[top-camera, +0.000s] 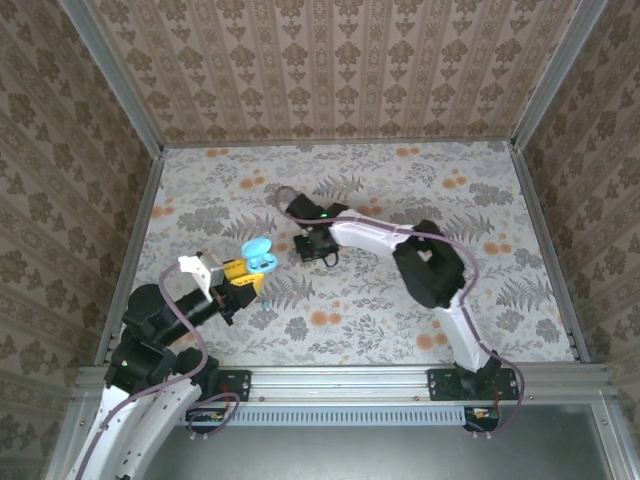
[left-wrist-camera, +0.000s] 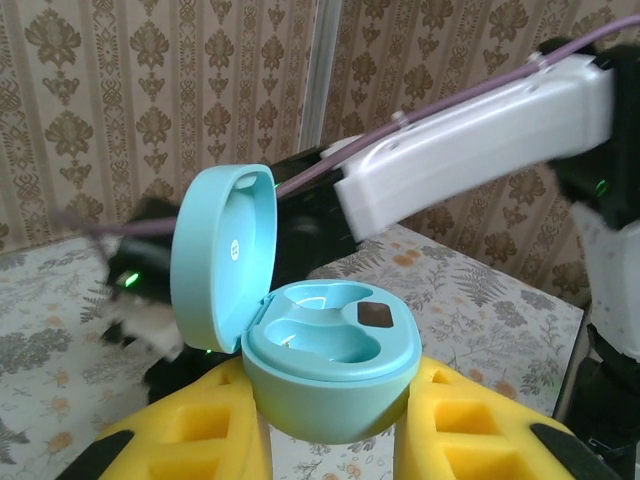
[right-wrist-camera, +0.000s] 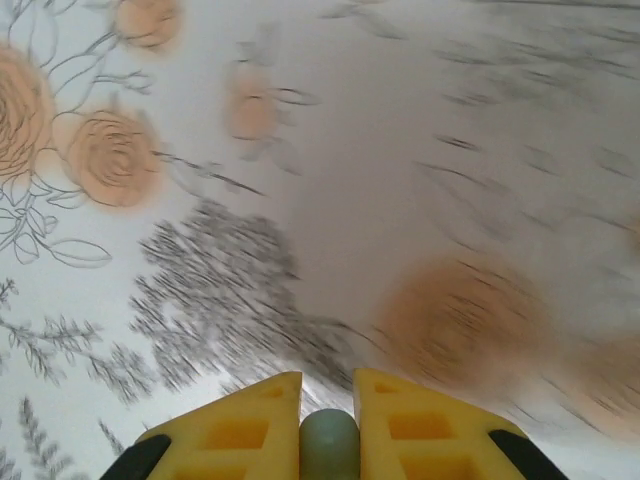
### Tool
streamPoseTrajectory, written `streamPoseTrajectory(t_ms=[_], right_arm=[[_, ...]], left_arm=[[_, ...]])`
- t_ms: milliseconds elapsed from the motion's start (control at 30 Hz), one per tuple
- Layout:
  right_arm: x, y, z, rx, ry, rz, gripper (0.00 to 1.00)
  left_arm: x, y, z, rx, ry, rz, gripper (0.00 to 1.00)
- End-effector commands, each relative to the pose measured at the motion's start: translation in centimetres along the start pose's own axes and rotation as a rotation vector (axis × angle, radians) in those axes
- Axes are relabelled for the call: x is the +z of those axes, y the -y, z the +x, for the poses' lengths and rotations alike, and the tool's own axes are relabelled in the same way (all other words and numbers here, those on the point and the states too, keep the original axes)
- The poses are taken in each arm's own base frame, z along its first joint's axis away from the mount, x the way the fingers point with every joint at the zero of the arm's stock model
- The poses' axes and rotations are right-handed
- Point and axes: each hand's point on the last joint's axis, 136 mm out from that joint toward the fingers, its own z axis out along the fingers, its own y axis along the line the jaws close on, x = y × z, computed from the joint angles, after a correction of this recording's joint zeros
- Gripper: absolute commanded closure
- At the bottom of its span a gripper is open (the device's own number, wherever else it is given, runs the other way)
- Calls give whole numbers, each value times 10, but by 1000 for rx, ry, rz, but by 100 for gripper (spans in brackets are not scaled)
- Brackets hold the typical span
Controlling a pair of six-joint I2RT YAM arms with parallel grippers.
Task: Insert wireless bluetooth earbuds into charging case
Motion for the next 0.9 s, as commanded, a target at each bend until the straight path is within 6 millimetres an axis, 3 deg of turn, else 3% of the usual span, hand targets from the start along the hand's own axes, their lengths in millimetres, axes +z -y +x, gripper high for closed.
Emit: streamPoseTrajectory(t_ms=[0, 133, 233, 367, 533, 733, 867], right_arm=[[-52, -9, -30, 170, 189, -172, 82], [-94, 4, -20, 232, 276, -218, 82], [-107, 17, -3, 280, 310, -223, 81], [-93, 40, 35, 310, 221, -140, 81], [-68, 79, 99, 310, 34, 40, 81], [-53, 105, 140, 291, -114, 173, 78], [-45, 111, 155, 288, -189, 208, 74]], left_arm=[[7, 3, -9, -10, 62, 44, 79], [18, -1, -7, -9, 82, 61, 80], [28, -5, -3, -9, 80, 62, 80], [42, -6, 5, -7, 54, 76, 81], [54, -3, 14, 16, 5, 88, 82], [65, -2, 26, 24, -29, 88, 82], [69, 0, 29, 27, -41, 94, 82]])
